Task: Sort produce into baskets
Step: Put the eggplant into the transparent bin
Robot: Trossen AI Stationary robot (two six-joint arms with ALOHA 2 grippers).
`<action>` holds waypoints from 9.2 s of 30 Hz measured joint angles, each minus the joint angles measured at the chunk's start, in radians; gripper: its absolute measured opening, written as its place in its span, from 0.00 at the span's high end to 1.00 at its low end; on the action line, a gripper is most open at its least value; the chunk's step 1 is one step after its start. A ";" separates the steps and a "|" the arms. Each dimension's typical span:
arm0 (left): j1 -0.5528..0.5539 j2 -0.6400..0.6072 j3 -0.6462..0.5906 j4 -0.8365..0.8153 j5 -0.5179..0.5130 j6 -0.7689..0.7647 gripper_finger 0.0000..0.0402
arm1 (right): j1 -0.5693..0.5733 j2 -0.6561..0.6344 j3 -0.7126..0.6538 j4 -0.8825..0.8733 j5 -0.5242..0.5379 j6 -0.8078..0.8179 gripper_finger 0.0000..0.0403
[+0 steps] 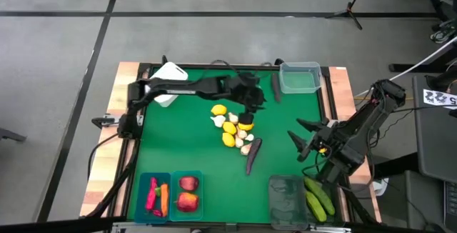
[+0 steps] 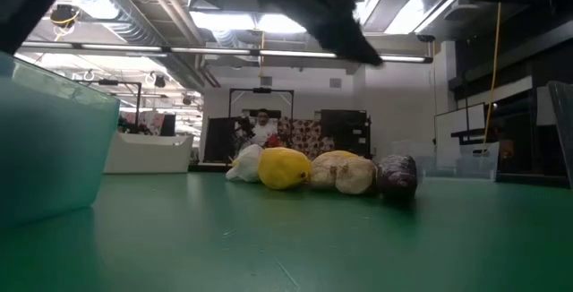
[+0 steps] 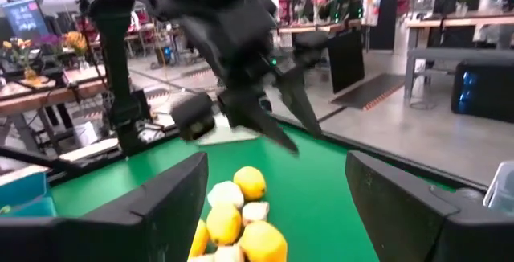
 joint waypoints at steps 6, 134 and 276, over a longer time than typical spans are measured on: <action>-0.023 0.098 -0.002 0.041 -0.054 -0.103 0.47 | 0.014 0.000 0.000 -0.003 -0.072 0.002 0.27; -0.152 -0.351 -0.001 -0.544 -0.232 -0.337 0.49 | -1.633 0.073 0.158 -0.007 -0.978 -1.686 0.91; -0.395 0.075 0.005 -0.198 -0.884 -0.829 0.65 | -1.335 -0.580 0.037 0.500 -1.853 -1.886 0.48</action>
